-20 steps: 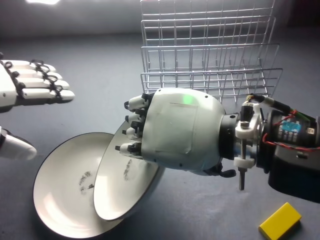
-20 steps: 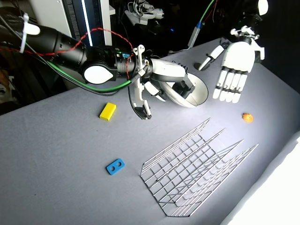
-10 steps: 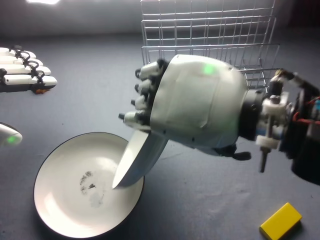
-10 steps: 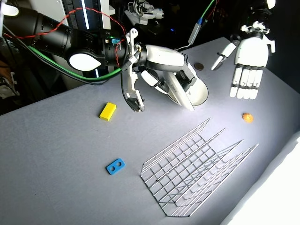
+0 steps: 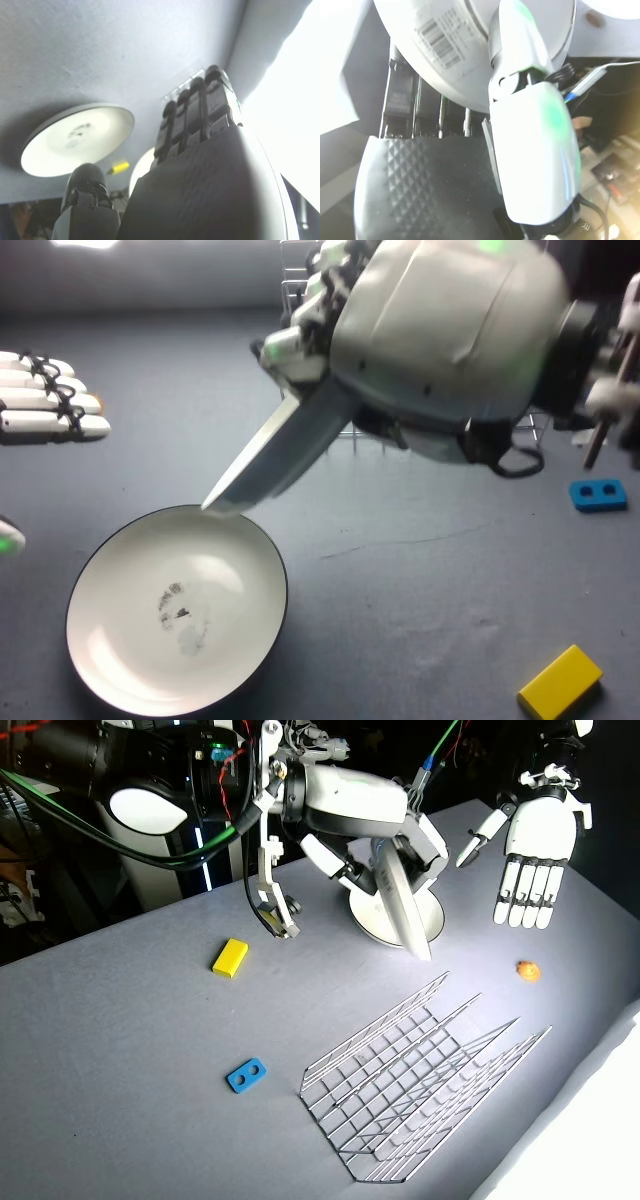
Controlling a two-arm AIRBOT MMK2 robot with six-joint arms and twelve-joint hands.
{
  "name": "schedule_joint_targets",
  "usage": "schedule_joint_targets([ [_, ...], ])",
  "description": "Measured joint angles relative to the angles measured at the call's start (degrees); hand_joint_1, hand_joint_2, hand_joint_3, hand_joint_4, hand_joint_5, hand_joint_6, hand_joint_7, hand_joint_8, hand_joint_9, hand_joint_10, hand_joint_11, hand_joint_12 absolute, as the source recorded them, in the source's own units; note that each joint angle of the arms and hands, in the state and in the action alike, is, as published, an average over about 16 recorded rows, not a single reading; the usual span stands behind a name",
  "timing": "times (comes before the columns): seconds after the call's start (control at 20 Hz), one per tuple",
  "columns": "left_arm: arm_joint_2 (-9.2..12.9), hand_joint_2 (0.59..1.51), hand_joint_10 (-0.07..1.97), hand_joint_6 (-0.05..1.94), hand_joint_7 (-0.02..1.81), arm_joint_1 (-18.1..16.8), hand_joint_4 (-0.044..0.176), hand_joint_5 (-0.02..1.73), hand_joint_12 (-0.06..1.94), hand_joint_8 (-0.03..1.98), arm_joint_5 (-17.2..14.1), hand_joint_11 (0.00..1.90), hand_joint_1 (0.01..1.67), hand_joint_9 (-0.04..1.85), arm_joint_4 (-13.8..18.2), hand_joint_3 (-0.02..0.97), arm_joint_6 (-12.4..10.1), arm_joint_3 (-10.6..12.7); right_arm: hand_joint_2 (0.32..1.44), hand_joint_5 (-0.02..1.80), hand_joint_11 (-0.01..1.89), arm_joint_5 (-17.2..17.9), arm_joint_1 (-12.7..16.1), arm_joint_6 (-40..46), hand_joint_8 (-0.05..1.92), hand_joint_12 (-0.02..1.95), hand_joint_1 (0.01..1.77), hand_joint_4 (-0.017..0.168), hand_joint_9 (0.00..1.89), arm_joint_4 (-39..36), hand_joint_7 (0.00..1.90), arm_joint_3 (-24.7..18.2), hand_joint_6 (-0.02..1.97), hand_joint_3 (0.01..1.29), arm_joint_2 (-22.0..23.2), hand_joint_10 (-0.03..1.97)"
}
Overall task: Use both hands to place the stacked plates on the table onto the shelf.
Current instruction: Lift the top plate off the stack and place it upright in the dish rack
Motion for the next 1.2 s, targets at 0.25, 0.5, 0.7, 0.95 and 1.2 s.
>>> schedule_joint_targets([
  [0.25, -0.1, 1.15, 0.01, 0.0, 0.02, 0.4, 0.0, 0.02, 0.01, 0.0, -5.9, 0.02, 0.02, 0.02, 5.0, 0.008, 0.0, 0.0, 1.05, 0.72, 0.65, -0.7, 4.1, 6.4, 1.17, 1.48, 1.31, 0.003, 0.8, 1.5, 0.9, 0.3, 1.25, 0.01, 1.5, 1.37],
  [0.5, -0.4, 1.153, 0.01, 0.0, 0.02, 0.1, -0.001, 0.02, 0.01, 0.0, -12.5, 0.02, 0.02, 0.02, 11.7, 0.008, 0.3, -0.5, 1.05, 0.74, 0.67, -2.4, 7.5, 14.2, 1.15, 1.48, 1.32, 0.001, 0.81, 2.2, 0.91, 2.0, 1.23, 0.01, 2.2, 1.35],
  [0.7, -0.8, 1.155, 0.01, 0.0, 0.02, -0.5, -0.001, 0.02, 0.01, 0.0, -16.0, 0.02, 0.02, 0.02, 16.9, 0.008, 0.7, -1.5, 1.05, 0.75, 0.67, -4.1, 9.4, 20.7, 1.12, 1.47, 1.32, 0.0, 0.82, 2.8, 0.92, 4.0, 1.22, 0.01, 2.3, 1.33],
  [0.95, -1.4, 1.16, 0.01, 0.0, 0.02, -1.4, -0.001, 0.02, 0.01, 0.0, -15.8, 0.02, 0.02, 0.02, 22.4, 0.008, 1.1, -3.5, 1.05, 0.77, 0.68, -6.6, 10.7, 28.4, 1.07, 1.45, 1.33, -0.002, 0.83, 3.4, 0.94, 7.3, 1.2, 0.01, 2.2, 1.31],
  [1.2, -1.8, 1.164, 0.01, 0.0, 0.02, -1.9, -0.001, 0.02, 0.01, 0.0, -11.1, 0.02, 0.02, 0.02, 25.8, 0.007, 1.4, -5.7, 1.05, 0.78, 0.68, -8.8, 11.2, 34.9, 1.04, 1.44, 1.33, -0.003, 0.84, 4.0, 0.95, 10.9, 1.2, 0.01, 1.7, 1.29],
])
